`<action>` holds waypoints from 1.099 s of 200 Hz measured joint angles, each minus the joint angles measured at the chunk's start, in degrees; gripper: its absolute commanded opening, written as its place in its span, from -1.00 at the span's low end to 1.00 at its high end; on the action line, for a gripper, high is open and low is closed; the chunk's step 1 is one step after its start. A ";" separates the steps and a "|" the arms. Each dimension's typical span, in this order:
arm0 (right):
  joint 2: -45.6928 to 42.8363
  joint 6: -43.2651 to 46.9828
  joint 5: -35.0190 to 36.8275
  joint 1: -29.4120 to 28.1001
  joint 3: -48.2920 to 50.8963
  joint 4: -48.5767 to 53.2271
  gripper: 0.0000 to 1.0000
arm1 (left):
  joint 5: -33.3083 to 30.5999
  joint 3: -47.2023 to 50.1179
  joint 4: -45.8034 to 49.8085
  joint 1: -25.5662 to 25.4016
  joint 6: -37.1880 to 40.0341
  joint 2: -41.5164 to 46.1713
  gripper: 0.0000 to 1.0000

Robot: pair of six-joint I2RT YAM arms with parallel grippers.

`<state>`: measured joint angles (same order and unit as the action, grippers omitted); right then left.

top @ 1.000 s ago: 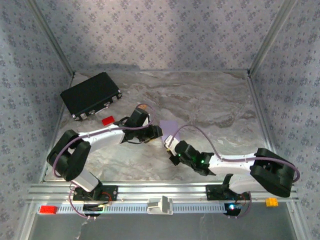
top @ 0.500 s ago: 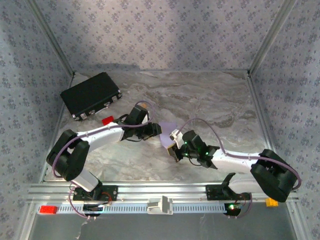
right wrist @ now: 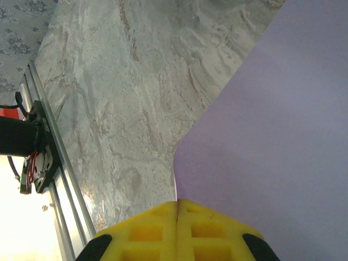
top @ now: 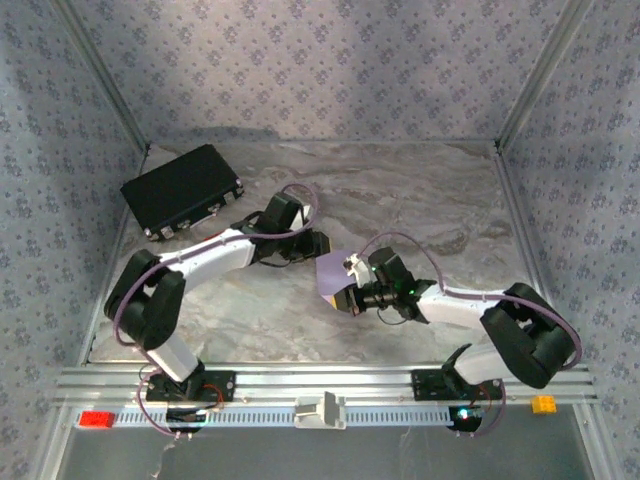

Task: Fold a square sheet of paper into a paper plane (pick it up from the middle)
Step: Third fold the triangle at the center of the table.

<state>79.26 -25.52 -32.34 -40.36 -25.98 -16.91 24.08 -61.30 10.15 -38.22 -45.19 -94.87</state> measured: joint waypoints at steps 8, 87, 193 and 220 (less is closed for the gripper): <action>0.44 -0.33 -0.22 0.00 0.00 -0.26 -0.92 | 0.72 -1.01 0.11 0.04 0.35 -1.42 -0.50; 2.38 -2.12 -1.14 0.00 -0.11 -2.21 -0.92 | 5.11 -6.93 1.49 0.35 3.26 -13.68 -0.70; 3.26 -2.12 -0.79 0.79 -1.40 -1.14 -0.95 | 2.40 -6.93 2.08 0.39 5.38 -18.62 -0.76; 3.28 -2.12 0.17 1.66 -1.79 -0.48 -0.96 | 2.27 -6.93 2.08 0.39 5.70 -18.62 -0.77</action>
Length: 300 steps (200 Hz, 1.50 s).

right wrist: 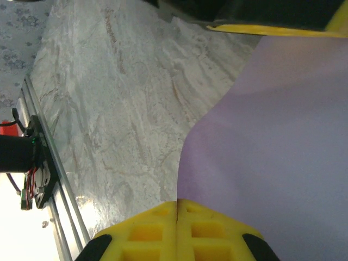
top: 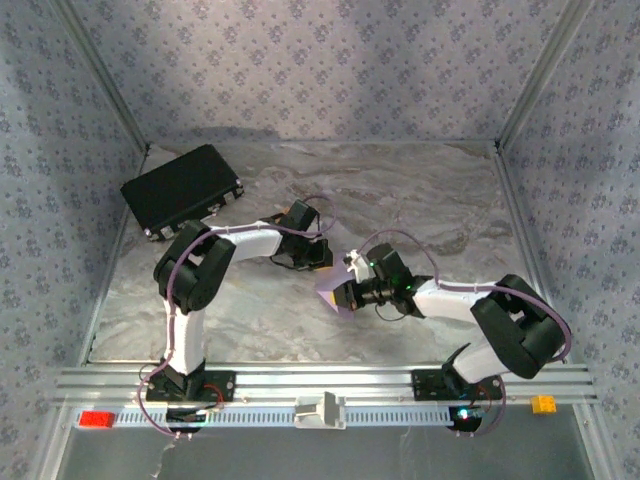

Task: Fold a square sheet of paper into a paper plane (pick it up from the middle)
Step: Third fold the triangle at the center of the table.

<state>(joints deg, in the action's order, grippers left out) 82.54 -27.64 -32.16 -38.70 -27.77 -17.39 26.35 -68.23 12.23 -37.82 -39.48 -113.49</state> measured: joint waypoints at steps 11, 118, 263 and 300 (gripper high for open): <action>0.02 0.04 0.72 0.20 -0.22 0.94 -0.96 | 0.00 0.00 0.00 0.00 0.04 0.00 -0.77; 0.85 1.09 8.52 1.18 -1.88 7.54 -0.97 | 0.00 0.00 0.00 0.00 0.04 0.00 -0.77; 2.75 1.51 12.02 1.18 -4.48 11.39 -0.97 | 0.00 0.00 0.00 0.00 0.02 0.00 -0.78; 2.75 1.51 13.07 1.20 -4.48 11.67 -0.97 | 0.00 0.00 0.00 0.00 0.02 0.00 -0.77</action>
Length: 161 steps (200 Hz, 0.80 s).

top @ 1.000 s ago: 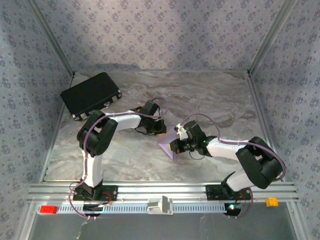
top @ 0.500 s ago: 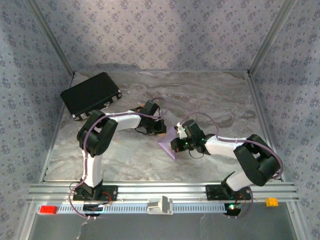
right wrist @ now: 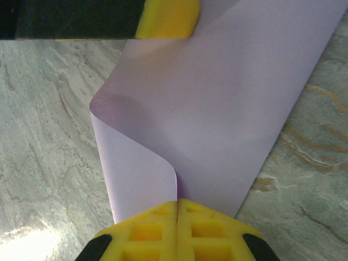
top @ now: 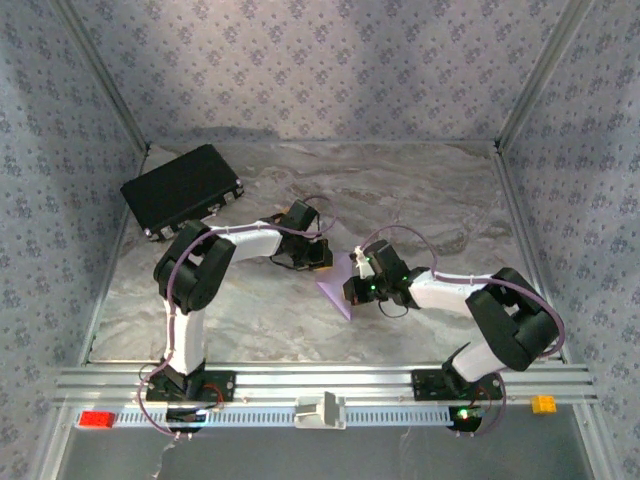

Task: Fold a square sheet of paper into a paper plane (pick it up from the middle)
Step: Third fold the triangle at the center of the table.

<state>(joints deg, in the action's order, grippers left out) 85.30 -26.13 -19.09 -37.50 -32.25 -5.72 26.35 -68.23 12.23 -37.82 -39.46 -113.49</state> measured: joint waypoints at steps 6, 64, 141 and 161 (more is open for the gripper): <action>0.00 0.00 0.13 0.02 0.00 0.00 -0.97 | 0.00 0.00 0.00 0.00 0.00 0.00 -0.77; 0.00 0.00 0.92 0.02 -0.17 0.52 -0.97 | 0.00 0.00 0.00 0.00 0.00 0.00 -0.78; 0.00 0.02 0.94 0.02 -0.90 0.85 -0.97 | 0.00 0.00 0.00 -0.04 0.00 0.00 -0.78; 0.02 0.02 0.92 0.02 -1.11 0.87 -0.97 | 0.00 0.02 0.00 -0.04 0.00 0.00 -0.78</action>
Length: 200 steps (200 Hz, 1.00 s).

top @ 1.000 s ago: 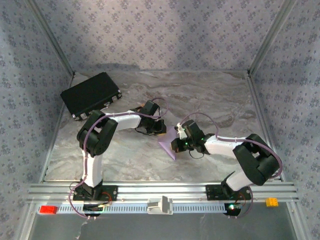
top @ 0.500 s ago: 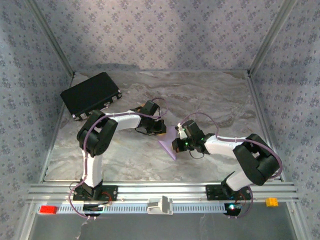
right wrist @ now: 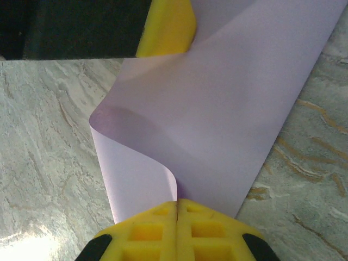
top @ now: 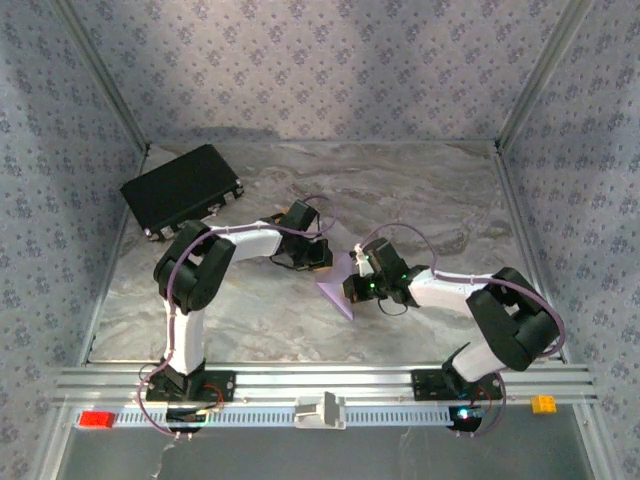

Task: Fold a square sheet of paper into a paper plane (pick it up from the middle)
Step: Third fold the triangle at the center of the table.

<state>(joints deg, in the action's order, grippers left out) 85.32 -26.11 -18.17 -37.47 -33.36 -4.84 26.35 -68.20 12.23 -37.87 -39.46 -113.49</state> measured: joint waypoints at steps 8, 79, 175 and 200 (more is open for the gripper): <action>0.09 0.00 0.00 0.00 -0.07 0.00 -0.97 | 0.00 0.00 0.00 0.00 0.00 0.00 -0.78; 0.35 0.00 0.02 0.00 -0.22 0.20 -0.97 | 0.00 0.00 0.00 0.00 0.00 0.00 -0.78; 0.72 0.00 0.04 0.00 -0.22 0.70 -0.97 | 0.00 0.00 0.00 0.00 0.00 0.00 -0.79; 0.90 0.00 0.15 0.00 -0.22 0.81 -0.97 | 0.00 0.00 0.00 0.00 0.00 0.00 -0.79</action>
<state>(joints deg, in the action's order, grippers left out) 86.21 -26.11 -18.02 -37.47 -33.58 -4.03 26.35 -68.20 12.23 -37.87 -39.46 -113.49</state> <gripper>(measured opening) 0.052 0.107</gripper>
